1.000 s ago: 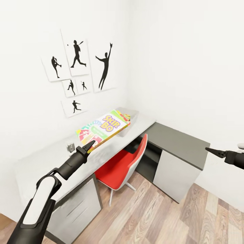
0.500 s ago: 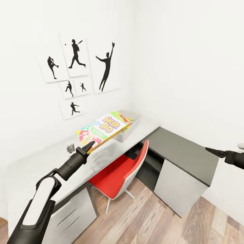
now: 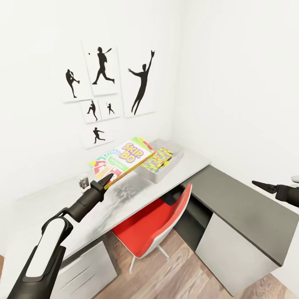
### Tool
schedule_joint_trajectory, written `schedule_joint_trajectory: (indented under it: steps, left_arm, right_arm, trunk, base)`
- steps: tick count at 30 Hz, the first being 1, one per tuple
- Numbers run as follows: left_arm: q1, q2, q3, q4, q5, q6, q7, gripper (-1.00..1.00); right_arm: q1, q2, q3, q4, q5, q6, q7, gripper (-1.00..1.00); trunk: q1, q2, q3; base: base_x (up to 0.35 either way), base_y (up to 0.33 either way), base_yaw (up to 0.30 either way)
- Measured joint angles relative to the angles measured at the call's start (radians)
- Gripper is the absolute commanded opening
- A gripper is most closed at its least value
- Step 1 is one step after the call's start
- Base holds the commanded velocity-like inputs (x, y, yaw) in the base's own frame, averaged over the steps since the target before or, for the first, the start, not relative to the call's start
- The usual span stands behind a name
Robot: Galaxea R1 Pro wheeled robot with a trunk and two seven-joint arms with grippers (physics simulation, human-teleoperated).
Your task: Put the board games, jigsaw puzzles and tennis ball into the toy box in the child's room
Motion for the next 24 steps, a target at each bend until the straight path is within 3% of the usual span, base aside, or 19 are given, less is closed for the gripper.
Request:
schedule_joint_trajectory:
  steps: [24]
  left_arm:
    - [-0.002,-0.006,-0.006,0.007,-0.003,0.000,0.003,-1.00]
  right_arm:
    - [0.001,0.001,-0.001,0.000,0.002,0.000,-0.004,1.00]
  trunk:
    - [0.000,0.000,0.000]
  base:
    - [0.249,-0.232,0.014]
